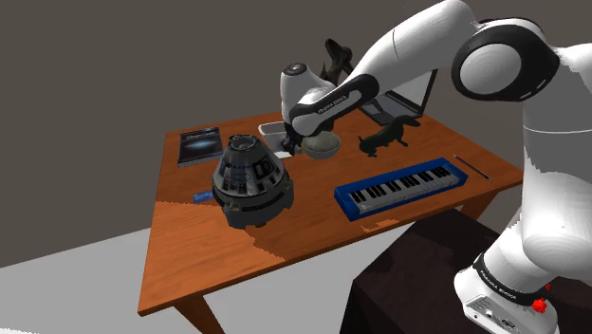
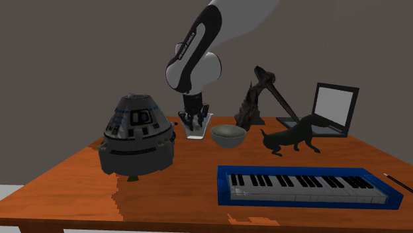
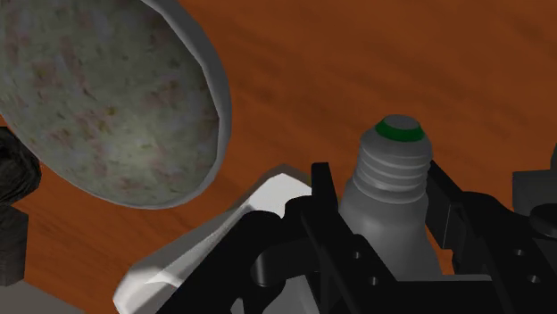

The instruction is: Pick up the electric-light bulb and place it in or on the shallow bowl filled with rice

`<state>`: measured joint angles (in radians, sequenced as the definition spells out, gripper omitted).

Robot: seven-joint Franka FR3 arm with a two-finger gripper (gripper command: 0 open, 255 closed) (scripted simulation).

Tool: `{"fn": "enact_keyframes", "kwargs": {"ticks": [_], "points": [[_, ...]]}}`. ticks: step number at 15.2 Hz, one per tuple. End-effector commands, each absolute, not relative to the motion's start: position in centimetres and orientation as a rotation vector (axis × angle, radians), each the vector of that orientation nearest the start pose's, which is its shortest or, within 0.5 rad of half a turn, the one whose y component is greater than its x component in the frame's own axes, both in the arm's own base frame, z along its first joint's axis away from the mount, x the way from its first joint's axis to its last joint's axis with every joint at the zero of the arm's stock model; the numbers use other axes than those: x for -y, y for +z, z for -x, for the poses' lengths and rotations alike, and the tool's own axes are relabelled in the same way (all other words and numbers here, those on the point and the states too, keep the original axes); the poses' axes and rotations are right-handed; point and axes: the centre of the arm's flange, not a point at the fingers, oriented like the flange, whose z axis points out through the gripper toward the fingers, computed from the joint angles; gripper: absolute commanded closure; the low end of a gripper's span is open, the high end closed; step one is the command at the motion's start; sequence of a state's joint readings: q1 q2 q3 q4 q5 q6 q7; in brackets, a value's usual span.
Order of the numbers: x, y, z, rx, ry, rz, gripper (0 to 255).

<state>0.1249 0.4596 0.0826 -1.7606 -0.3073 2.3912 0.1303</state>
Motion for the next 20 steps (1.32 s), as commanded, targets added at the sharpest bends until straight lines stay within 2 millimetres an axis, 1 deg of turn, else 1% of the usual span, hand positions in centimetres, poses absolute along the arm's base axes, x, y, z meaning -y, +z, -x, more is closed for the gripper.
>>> {"fn": "enact_keyframes", "kwargs": {"ticks": [1, 9, 20], "points": [[-13.1, 33.6, -66.3, 0.446, -0.337, 3.254, 255], [-13.1, 37.6, -66.3, 0.446, -0.337, 3.254, 255], [1.4, 37.4, -67.7, 0.446, -0.337, 3.254, 255]]}}
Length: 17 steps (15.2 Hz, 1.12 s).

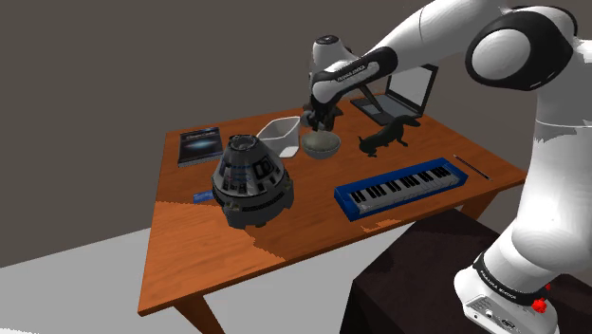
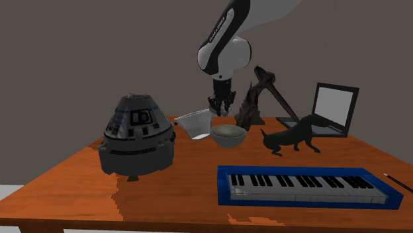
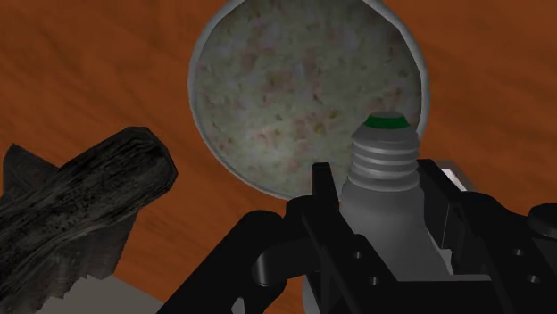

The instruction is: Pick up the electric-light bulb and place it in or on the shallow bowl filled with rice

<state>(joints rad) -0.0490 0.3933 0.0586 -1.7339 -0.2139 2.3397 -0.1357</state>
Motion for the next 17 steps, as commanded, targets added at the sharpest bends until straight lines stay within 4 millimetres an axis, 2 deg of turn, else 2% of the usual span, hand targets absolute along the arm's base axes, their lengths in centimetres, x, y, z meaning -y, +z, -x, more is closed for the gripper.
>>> {"fn": "enact_keyframes", "kwargs": {"ticks": [1, 3, 15, 17], "points": [[2.7, 37.4, -67.8, 0.446, -0.337, 3.254, 255], [5.0, 37.4, -68.0, 0.446, -0.337, 3.254, 255], [4.9, 31.1, -68.0, 0.446, -0.337, 3.254, 255], [5.0, 30.6, -68.0, 0.446, -0.337, 3.254, 255]]}}
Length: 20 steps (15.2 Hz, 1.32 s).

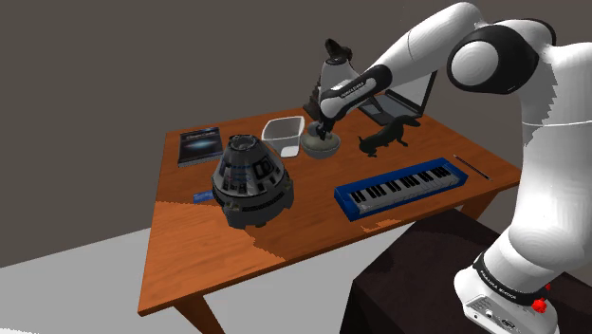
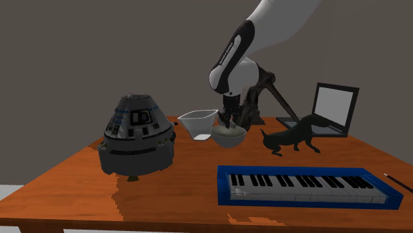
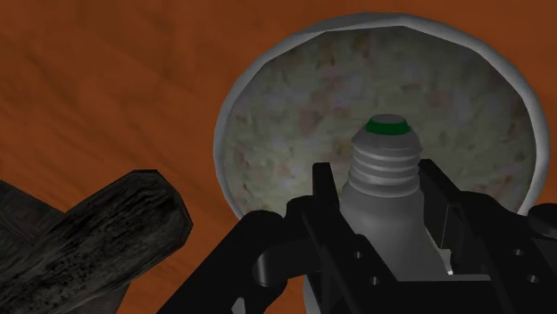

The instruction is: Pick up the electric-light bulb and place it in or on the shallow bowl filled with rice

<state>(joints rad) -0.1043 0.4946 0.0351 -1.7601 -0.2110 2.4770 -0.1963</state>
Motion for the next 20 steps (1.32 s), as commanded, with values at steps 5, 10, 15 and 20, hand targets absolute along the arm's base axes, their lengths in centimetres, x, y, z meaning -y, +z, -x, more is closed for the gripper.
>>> {"fn": "enact_keyframes", "kwargs": {"ticks": [5, 10, 15, 20], "points": [[5.0, 30.6, -68.0, 0.446, -0.337, 3.254, 255], [5.0, 30.6, -68.0, 0.446, -0.337, 3.254, 0], [4.4, 34.4, -67.1, 0.446, -0.337, 3.254, 0], [4.3, 35.4, -66.9, 0.446, -0.337, 3.254, 0]]}}
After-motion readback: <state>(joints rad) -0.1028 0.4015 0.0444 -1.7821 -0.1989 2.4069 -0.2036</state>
